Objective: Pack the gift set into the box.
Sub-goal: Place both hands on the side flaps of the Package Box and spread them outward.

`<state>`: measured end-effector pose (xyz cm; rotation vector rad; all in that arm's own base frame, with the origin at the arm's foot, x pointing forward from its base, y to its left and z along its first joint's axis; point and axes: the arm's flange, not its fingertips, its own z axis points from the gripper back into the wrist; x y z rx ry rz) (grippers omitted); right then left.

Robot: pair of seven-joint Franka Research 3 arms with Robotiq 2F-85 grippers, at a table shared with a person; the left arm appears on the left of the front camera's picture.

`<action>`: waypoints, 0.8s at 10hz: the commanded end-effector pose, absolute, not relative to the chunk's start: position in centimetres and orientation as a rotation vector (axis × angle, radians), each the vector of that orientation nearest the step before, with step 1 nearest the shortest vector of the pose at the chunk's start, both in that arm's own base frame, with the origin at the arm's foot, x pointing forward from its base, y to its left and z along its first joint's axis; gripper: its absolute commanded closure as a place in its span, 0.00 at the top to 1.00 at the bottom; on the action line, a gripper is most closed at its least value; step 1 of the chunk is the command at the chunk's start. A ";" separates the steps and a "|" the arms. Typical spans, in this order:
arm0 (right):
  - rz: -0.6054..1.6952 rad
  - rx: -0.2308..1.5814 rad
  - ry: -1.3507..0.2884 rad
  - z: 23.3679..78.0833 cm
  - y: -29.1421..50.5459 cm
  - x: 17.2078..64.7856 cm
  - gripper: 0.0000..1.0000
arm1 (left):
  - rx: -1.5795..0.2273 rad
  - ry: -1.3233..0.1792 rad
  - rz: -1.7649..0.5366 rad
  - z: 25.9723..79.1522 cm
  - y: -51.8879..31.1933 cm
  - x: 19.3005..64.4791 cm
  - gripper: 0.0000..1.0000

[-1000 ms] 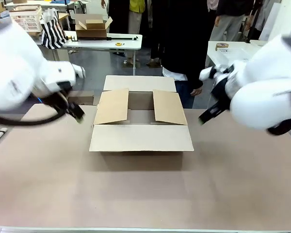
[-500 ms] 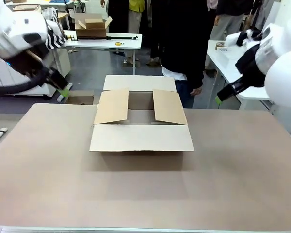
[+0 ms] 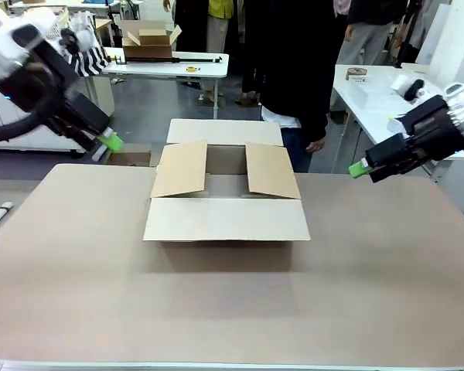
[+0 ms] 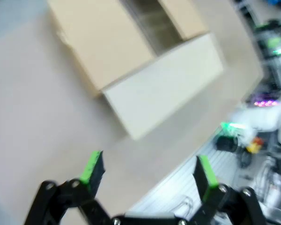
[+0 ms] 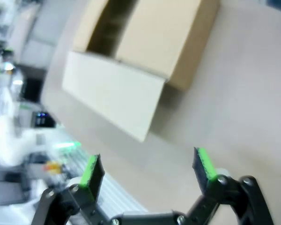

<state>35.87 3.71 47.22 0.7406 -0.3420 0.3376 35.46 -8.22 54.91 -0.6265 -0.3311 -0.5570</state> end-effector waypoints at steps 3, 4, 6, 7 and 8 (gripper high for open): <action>-0.445 1.528 -0.302 44.5 -6.5 36.9 1.00 | -1.234 -0.294 -0.122 49.1 -1.7 34.8 1.00; -0.480 1.605 -0.346 43.8 -7.1 36.9 1.00 | -1.266 -0.282 -0.034 46.7 -0.8 34.9 1.00; 0.028 1.167 -0.251 45.5 -6.3 35.2 1.00 | -1.201 -0.259 -0.165 49.2 -0.2 34.6 1.00; 0.028 1.167 -0.251 45.5 -6.3 35.2 1.00 | -1.201 -0.259 -0.165 49.2 -0.2 34.6 1.00; 0.028 1.167 -0.251 45.5 -6.3 35.2 1.00 | -1.201 -0.259 -0.165 49.2 -0.2 34.6 1.00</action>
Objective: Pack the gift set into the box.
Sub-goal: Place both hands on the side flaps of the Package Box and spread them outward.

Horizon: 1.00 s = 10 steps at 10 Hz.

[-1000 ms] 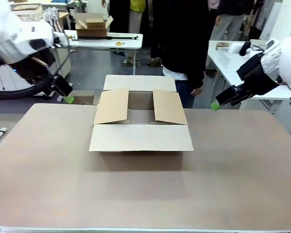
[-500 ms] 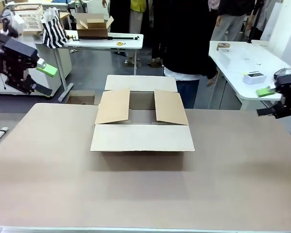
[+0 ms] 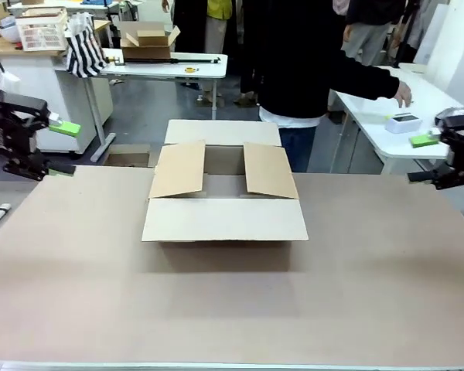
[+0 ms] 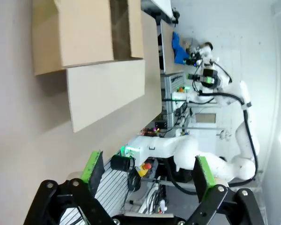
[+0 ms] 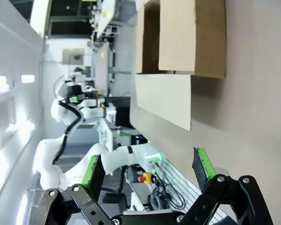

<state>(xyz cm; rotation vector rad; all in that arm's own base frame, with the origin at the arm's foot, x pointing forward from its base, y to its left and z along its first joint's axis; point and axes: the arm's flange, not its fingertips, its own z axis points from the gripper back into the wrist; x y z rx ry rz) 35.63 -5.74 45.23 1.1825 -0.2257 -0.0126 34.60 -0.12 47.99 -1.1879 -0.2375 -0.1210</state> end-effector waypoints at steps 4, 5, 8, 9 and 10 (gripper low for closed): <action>0.028 1.167 -0.251 45.5 -6.3 35.2 1.00 | -1.176 -0.247 -0.166 49.8 -0.6 34.6 1.00; 0.028 1.167 -0.251 45.5 -6.3 35.2 1.00 | -1.034 -0.226 -0.198 53.2 -1.9 34.4 1.00; 0.028 1.167 -0.251 45.5 -6.3 35.2 1.00 | -0.550 -0.075 -0.289 59.1 -14.3 41.8 1.00; 0.028 1.167 -0.251 45.5 -6.3 35.2 1.00 | -0.414 -0.032 -0.308 59.4 -19.1 44.0 1.00; 0.028 1.167 -0.251 45.5 -6.3 35.2 1.00 | -0.313 -0.009 -0.329 59.5 -23.8 45.3 1.00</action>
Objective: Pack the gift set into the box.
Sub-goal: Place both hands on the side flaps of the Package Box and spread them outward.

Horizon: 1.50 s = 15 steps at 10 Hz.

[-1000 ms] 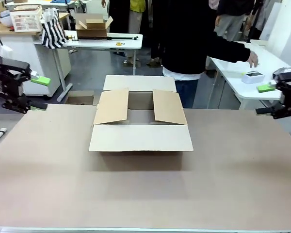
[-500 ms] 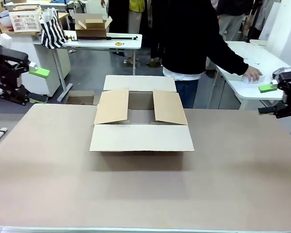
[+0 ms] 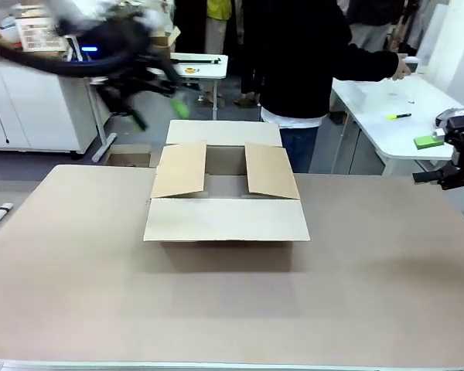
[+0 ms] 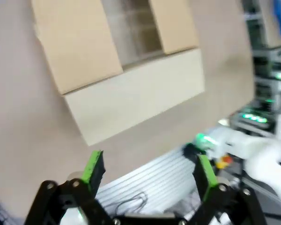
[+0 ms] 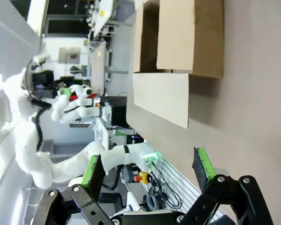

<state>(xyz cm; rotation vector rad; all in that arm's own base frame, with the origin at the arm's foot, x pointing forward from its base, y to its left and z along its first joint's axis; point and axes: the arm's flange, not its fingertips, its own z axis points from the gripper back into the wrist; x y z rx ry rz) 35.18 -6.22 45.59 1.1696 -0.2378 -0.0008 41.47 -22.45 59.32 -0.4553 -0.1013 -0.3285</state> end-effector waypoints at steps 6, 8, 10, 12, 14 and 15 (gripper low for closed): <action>0.028 1.167 -0.251 45.5 -6.3 35.2 1.00 | -0.346 0.036 -0.431 56.9 -31.0 45.8 1.00; 0.028 1.167 -0.251 45.5 -6.3 35.2 1.00 | -0.154 -0.117 -0.031 53.2 -35.0 49.0 1.00; 0.028 1.167 -0.251 45.5 -6.3 35.2 1.00 | -0.051 -0.163 0.022 48.8 -38.8 51.5 1.00; 0.028 1.167 -0.251 45.5 -6.3 35.2 1.00 | 0.033 -0.150 0.039 45.2 -40.5 53.6 1.00; 0.028 1.167 -0.251 45.5 -6.3 35.2 1.00 | 0.148 -0.169 0.080 43.2 -40.0 54.8 1.00; 0.028 1.167 -0.251 45.5 -6.3 35.2 1.00 | 0.173 -0.165 0.089 42.9 -39.5 55.1 1.00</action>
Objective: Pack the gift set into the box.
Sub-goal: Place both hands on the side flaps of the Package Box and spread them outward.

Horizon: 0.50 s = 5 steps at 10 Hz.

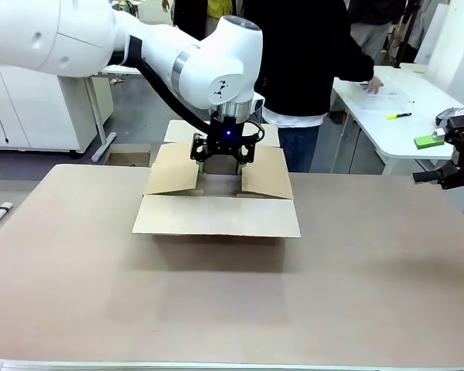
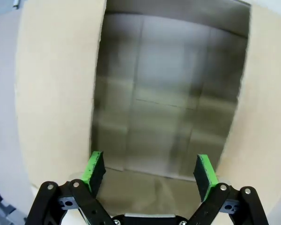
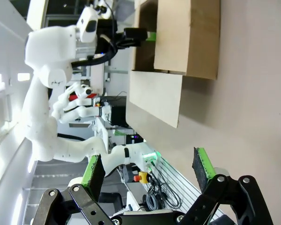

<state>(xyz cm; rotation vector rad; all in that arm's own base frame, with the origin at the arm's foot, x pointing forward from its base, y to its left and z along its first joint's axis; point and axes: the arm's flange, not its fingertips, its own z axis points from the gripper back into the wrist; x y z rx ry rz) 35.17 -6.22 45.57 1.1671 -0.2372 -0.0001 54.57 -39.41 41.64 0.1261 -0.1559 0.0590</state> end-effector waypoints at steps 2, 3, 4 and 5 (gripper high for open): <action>0.028 1.167 -0.251 45.5 -6.3 35.2 1.00 | 0.264 -0.139 0.033 42.6 -38.8 55.1 1.00; 0.028 1.167 -0.251 45.5 -6.3 35.2 1.00 | 0.276 -0.130 0.016 42.5 -38.8 55.1 1.00; 0.028 1.167 -0.251 45.5 -6.3 35.2 1.00 | 0.279 -0.126 -0.010 42.6 -38.9 55.0 1.00; 0.028 1.167 -0.251 45.5 -6.3 35.2 1.00 | 0.273 -0.134 -0.028 43.0 -39.1 55.0 1.00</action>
